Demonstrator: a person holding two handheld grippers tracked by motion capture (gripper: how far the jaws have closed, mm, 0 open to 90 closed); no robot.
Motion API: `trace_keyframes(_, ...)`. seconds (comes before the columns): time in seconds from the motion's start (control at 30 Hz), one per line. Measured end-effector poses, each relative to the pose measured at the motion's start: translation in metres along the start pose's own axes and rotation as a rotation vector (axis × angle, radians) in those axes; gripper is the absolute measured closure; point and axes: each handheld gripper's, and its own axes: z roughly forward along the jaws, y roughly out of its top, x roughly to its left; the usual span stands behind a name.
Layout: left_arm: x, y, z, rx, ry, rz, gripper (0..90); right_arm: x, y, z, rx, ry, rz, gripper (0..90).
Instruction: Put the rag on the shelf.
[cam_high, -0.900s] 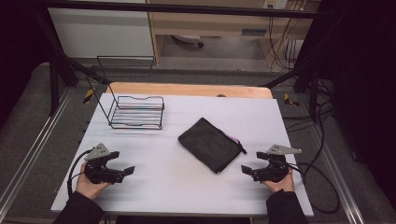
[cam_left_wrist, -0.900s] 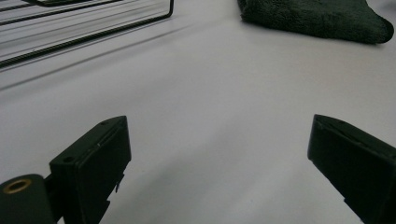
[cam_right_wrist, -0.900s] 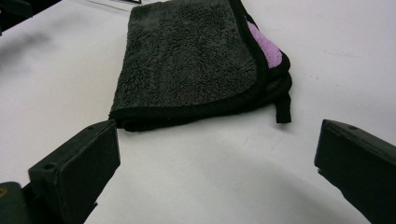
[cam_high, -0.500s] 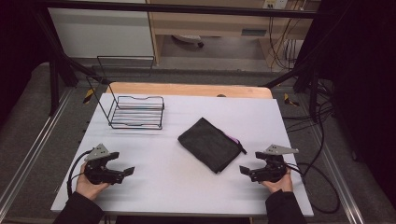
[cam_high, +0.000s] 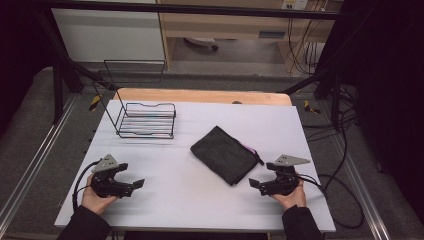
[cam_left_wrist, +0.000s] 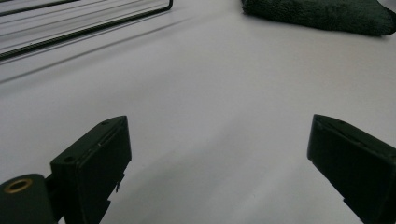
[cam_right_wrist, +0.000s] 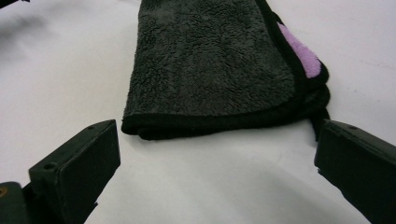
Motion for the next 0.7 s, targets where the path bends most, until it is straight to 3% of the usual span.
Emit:
trace_keyframes(0.17,0.000,0.000,0.000,0.001,0.001,-0.001,6.3,0.008,0.003,0.006,0.008,0.005,-0.012,1.6)
trace_keyframes(0.4,-0.001,0.000,0.001,0.010,0.005,0.003,6.6,0.026,0.011,0.020,0.029,0.007,-0.066,5.9)
trace_keyframes(0.6,-0.001,0.000,0.002,0.019,0.011,0.009,6.8,0.037,0.017,0.028,0.025,0.012,-0.093,16.5)
trace_keyframes(0.7,-0.001,0.000,0.002,0.020,0.012,0.010,6.9,0.045,0.020,0.034,0.039,0.022,-0.129,27.1)
